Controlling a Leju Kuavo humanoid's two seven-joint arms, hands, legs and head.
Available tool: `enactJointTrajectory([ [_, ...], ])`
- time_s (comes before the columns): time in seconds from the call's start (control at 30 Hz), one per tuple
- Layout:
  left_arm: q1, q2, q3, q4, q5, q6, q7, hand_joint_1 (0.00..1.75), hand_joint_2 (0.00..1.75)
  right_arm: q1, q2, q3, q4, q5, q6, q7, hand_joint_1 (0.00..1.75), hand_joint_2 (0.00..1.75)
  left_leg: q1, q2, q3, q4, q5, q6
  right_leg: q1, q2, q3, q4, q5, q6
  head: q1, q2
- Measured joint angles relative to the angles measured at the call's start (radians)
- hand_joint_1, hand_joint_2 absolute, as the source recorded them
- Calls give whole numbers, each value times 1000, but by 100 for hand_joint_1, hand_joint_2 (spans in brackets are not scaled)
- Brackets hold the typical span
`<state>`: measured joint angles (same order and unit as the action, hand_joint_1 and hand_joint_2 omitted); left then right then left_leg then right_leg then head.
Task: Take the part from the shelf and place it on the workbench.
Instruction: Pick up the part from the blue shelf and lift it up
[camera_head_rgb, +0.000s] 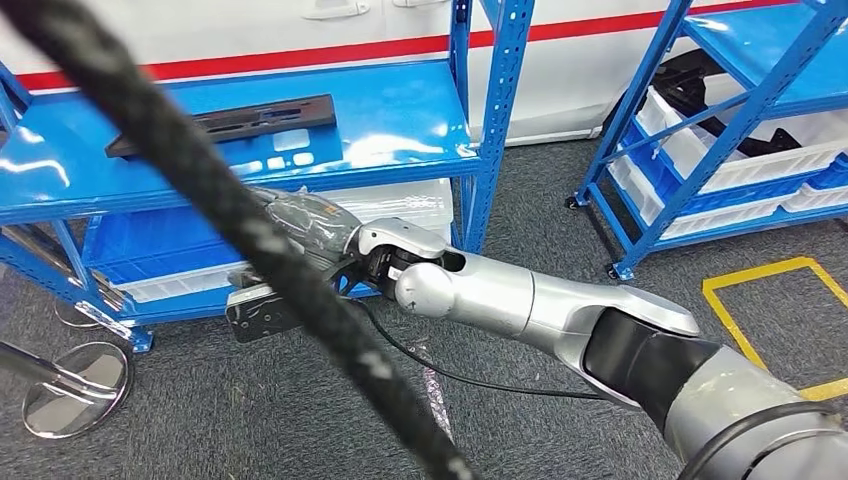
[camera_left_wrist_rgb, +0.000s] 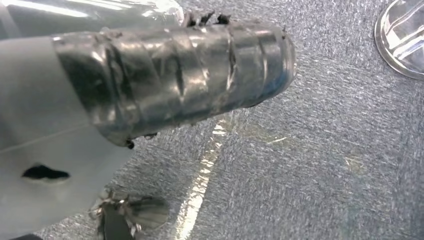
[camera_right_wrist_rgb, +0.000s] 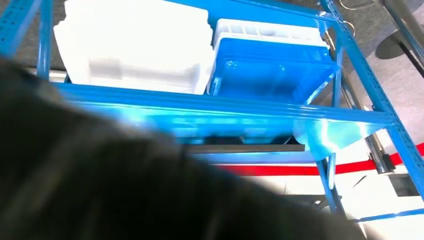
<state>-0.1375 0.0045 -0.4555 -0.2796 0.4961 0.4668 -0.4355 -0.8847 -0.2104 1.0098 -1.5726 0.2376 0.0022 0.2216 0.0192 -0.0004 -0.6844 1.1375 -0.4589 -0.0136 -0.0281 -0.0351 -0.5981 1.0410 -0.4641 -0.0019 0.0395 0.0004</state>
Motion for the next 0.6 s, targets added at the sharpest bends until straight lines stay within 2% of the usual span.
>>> enactJointTrajectory([
  [0.07, 0, 0, 0, 0, 5, -1, -6, 0, 0, 2, 8, 0, 2, 8, -27, 18, 0, 175, -6, 6, 45, -89, 22, 8, 4, -3, 0, 0, -3, 9, 0, 0],
  [0.17, 3, 0, 0, 1, 12, -1, -8, 0, 0, 7, 18, -1, 8, 23, -66, 53, 0, 175, -10, 5, 55, -107, 17, 22, 8, -5, 2, -6, -2, 24, 1, 0],
  [0.23, 5, 0, 0, 1, 14, -2, -8, 0, 0, 7, 23, -4, 12, 24, -77, 64, 0, 175, -7, 3, 63, -116, 19, 34, 6, 5, -8, 17, -19, 32, 1, 0],
  [0.27, 4, 0, 0, 2, 16, -2, -8, 0, 0, 7, 24, -8, 14, 25, -79, 67, 0, 175, -5, 3, 68, -121, 19, 40, 6, 13, -28, 57, -40, 34, 1, 0],
  [0.33, 1, 1, 1, 2, 19, -3, -8, 0, 0, 7, 25, -12, 17, 32, -83, 68, 0, 175, -7, 0, 73, -122, 15, 50, 8, 26, -94, 183, -89, 34, 1, 0],
  [0.37, 1, 1, 1, 2, 21, -4, -8, 0, 0, 9, 25, -13, 20, 39, -83, 69, 0, 175, -8, -3, 76, -121, 12, 53, 9, 29, -128, 240, -102, 34, 1, 0],
  [0.4, 1, 1, 1, 2, 21, -4, -7, 0, 0, 10, 25, -13, 22, 47, -84, 70, 0, 175, -9, -7, 79, -120, 9, 55, 9, 31, -148, 267, -97, 34, 1, 0],
  [0.43, 2, 1, 1, 2, 22, -4, -7, 0, 0, 11, 25, -13, 25, 56, -84, 72, 0, 175, -10, -11, 83, -117, 4, 56, 9, 32, -151, 255, -72, 33, 1, 0],
  [0.5, 3, 0, 1, 2, 24, -4, -6, 0, 0, 12, 25, -13, 29, 75, -84, 77, 0, 175, -10, -19, 93, -110, -9, 53, 9, 33, -110, 142, 6, 27, 1, 0],
  [0.53, 3, 0, 1, 2, 25, -4, -6, 0, 0, 11, 26, -14, 31, 83, -84, 79, 0, 175, -12, -22, 95, -105, -15, 49, 10, 34, -84, 83, 31, 24, 1, 0],
  [0.57, 2, -1, 1, 2, 25, -5, -6, 0, 0, 10, 27, -14, 33, 88, -84, 81, 0, 175, -13, -24, 95, -102, -21, 45, 11, 35, -64, 42, 41, 20, 1, 0],
  [0.6, 2, -1, 1, 2, 26, -5, -7, 0, 0, 10, 28, -14, 35, 93, -84, 82, 0, 175, -14, -25, 95, -101, -23, 40, 14, 37, -54, 22, 38, 16, 1, 0],
])
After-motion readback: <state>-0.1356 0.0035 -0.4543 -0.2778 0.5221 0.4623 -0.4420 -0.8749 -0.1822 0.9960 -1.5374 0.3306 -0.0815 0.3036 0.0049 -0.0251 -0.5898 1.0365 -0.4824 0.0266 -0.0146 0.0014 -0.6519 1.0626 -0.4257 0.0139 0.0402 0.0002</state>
